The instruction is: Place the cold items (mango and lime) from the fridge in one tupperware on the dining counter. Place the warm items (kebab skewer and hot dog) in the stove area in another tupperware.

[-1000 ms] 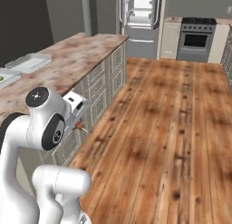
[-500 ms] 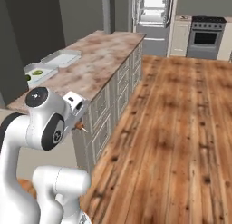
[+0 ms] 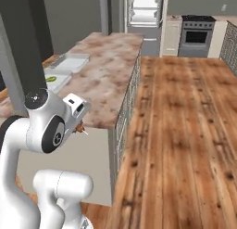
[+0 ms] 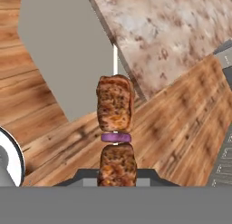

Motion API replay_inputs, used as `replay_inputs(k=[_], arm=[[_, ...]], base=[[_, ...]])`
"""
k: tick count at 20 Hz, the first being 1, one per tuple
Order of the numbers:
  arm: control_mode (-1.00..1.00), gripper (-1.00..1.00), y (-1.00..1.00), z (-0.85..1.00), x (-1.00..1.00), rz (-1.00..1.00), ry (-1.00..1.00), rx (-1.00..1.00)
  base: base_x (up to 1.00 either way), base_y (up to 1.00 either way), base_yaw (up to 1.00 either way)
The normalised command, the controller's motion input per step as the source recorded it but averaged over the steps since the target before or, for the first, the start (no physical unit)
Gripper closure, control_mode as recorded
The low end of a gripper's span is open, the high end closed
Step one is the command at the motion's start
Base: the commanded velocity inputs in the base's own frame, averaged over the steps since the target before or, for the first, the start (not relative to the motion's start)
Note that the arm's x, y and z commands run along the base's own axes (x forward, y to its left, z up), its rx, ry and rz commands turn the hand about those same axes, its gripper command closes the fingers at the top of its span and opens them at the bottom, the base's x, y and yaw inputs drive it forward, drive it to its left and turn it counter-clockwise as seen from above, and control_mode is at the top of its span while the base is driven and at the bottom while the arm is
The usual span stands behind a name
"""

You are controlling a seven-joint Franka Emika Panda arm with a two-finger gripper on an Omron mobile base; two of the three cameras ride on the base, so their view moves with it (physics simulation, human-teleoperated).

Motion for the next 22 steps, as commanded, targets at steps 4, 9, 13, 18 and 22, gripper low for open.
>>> replay_inputs(k=[4,9,13,18,22], arm=[[1.0,1.0,0.0,0.0,0.0,0.0,0.0,0.0],[1.0,1.0,0.0,0.0,0.0,0.0,0.0,0.0],[1.0,1.0,0.0,0.0,0.0,0.0,0.0,0.0],[1.0,1.0,0.0,0.0,0.0,0.0,0.0,0.0],[1.0,1.0,0.0,0.0,0.0,0.0,0.0,0.0]], base=[[-0.47,1.0,-0.3],[-0.6,1.0,-0.28],[-0.43,1.0,-0.27],[-0.16,1.0,-0.24],[-0.17,1.0,-0.25]])
